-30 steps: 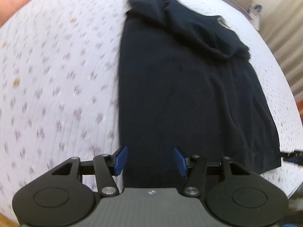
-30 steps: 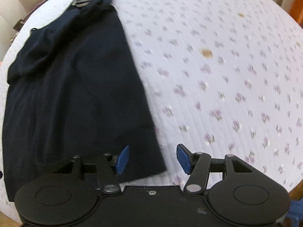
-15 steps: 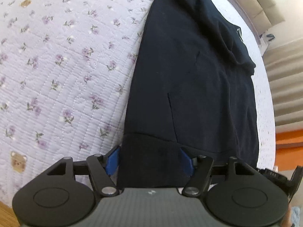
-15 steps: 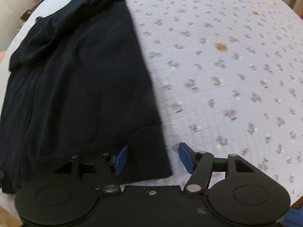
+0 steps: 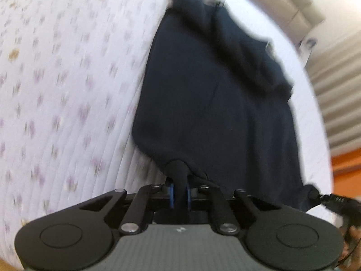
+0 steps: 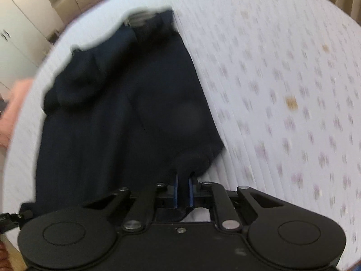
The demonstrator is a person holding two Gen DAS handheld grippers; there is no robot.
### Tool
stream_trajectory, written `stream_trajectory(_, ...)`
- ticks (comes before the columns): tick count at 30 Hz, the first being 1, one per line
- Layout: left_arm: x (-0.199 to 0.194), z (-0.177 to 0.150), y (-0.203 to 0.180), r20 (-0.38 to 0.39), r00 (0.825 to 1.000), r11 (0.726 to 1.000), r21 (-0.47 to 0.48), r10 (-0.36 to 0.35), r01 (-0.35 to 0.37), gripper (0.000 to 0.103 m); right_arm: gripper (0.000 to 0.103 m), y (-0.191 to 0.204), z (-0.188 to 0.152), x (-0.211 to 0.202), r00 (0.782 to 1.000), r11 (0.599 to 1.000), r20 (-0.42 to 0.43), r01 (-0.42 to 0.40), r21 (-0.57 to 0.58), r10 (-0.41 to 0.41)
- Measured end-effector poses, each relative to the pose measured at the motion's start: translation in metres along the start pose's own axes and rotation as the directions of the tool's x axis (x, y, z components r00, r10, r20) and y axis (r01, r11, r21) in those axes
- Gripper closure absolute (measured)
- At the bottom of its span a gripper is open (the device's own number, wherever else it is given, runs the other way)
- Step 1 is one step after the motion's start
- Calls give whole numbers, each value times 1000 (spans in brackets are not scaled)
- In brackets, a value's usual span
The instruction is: Fold large clothes
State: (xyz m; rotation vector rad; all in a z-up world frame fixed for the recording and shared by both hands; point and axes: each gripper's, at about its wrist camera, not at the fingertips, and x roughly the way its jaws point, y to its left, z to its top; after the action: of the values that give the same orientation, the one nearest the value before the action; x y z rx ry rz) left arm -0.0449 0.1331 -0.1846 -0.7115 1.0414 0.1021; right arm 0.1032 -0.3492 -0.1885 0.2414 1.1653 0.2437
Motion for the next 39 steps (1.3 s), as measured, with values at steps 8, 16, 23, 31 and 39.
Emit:
stream_trajectory(8,15,102,-31,208,976,998,16,63,-68,85,91,20,109,34,988,1000,151,3,4,-3)
stream_trajectory(16,15,112,-11,169,972,985,13,166,-170,52,50,-25,101,50,995,1000,-101,-2,-30,-1)
stream_trajectory(23,24,71,-11,-3,989,989,-20,147,-147,50,43,8,72,48,980,988,-195,-56,-141,27)
stream_trajectory(31,43,68,-73,123,981,978,129,149,-165,50,84,67,72,104,989,955,-141,9,-297,-53)
stream_trajectory(39,122,86,-96,-216,952,950,272,215,-153,65,84,34,20,64,897,931,-408,11,-366,-172)
